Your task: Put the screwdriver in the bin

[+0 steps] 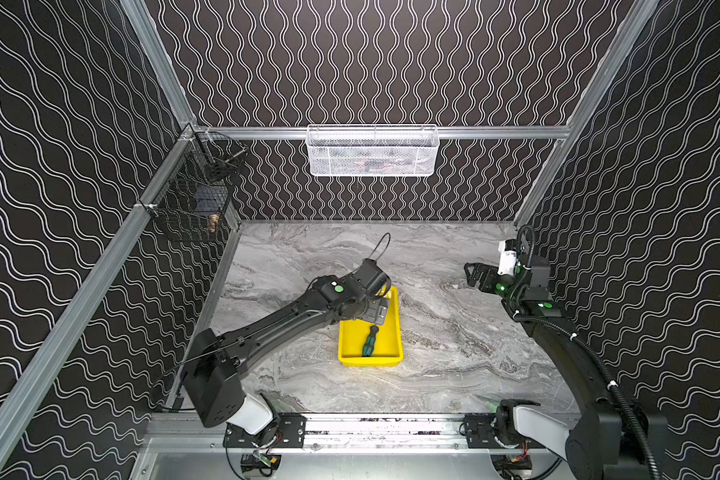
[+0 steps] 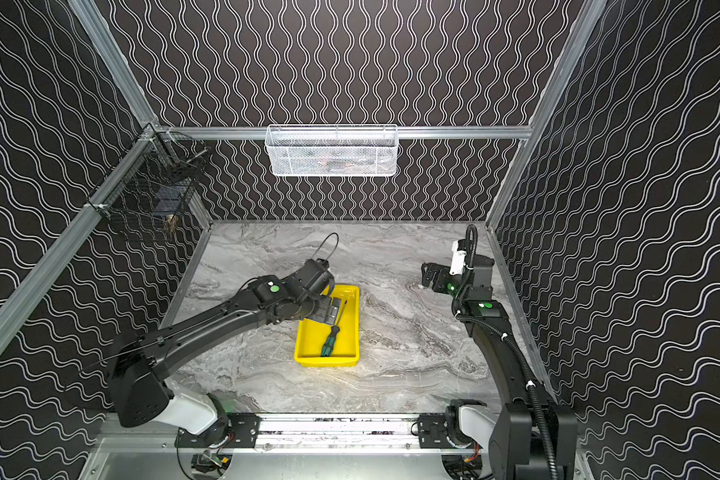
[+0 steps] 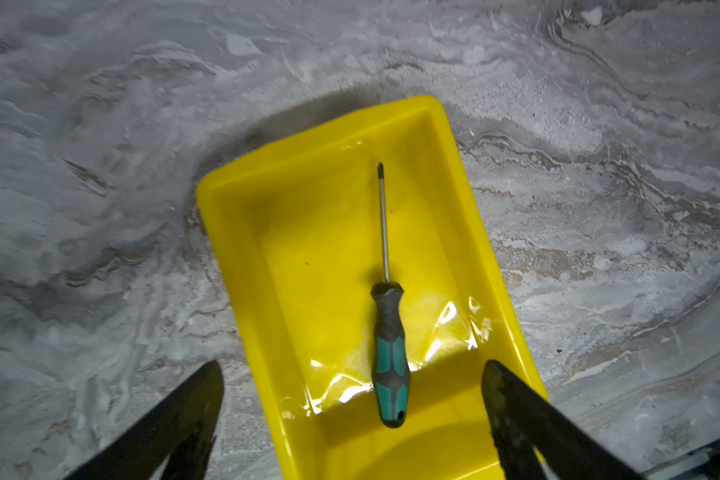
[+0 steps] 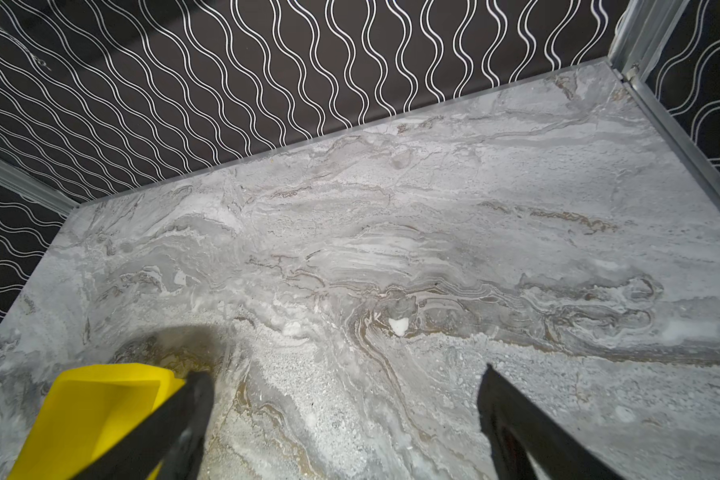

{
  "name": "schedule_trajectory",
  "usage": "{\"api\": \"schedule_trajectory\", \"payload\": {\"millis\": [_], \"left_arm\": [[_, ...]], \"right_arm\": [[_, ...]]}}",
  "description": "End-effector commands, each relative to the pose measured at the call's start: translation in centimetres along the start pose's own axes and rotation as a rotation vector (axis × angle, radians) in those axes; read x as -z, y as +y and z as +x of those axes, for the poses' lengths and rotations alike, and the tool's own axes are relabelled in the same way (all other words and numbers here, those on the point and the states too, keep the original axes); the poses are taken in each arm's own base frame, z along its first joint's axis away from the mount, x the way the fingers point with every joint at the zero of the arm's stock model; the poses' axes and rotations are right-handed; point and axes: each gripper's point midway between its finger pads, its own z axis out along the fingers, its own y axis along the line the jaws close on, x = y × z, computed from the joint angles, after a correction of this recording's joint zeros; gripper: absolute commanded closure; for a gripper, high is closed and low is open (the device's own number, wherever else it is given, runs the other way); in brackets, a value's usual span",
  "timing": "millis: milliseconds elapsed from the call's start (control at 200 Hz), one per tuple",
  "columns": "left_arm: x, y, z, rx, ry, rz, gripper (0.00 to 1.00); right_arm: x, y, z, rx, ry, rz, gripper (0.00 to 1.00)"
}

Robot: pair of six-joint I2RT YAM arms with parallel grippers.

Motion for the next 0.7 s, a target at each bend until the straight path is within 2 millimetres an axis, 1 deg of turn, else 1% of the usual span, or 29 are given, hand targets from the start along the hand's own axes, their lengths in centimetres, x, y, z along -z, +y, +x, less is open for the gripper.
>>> {"api": "schedule_trajectory", "payload": {"millis": [0, 80, 195, 365, 420, 460, 505, 571, 621, 691], "left_arm": [[0.9, 2.2, -1.0, -0.005, -0.047, -0.021, 0.01], [1.3, 4.3, -1.6, 0.038, -0.080, -0.020, 0.01], [1.9, 7.8, -2.7, 0.098, -0.157, -0.031, 0.01], [3.0, 14.0, -4.4, 0.196, -0.310, -0.165, 0.01], [3.2, 15.7, -4.5, 0.223, -0.355, -0.227, 0.01], [3.2, 16.8, -4.5, 0.232, -0.387, -0.274, 0.01], [2.7, 17.7, -4.4, 0.225, -0.425, -0.305, 0.01], [1.8, 18.9, -4.1, 0.212, -0.450, -0.336, 0.01], [0.8, 20.0, -3.4, 0.223, -0.441, -0.355, 0.01], [-0.8, 21.1, -2.5, 0.258, -0.429, -0.327, 0.01]], "right_arm": [[0.4, 0.2, -0.8, 0.005, -0.025, 0.001, 0.01], [0.5, 0.2, -1.1, -0.006, -0.048, 0.002, 0.01], [0.8, 0.9, -2.3, -0.032, -0.098, -0.034, 0.01], [1.0, 1.4, -3.6, -0.042, -0.148, -0.059, 0.01], [1.2, 0.7, -3.9, -0.064, -0.183, -0.023, 0.01], [1.4, -0.1, -4.0, -0.084, -0.211, 0.022, 0.01], [1.8, -0.9, -4.1, -0.089, -0.243, 0.064, 0.01], [2.1, -2.2, -4.1, -0.092, -0.289, 0.125, 0.01], [2.3, -3.3, -3.9, -0.082, -0.305, 0.187, 0.01], [2.4, -4.7, -3.7, -0.058, -0.324, 0.262, 0.01]]}}
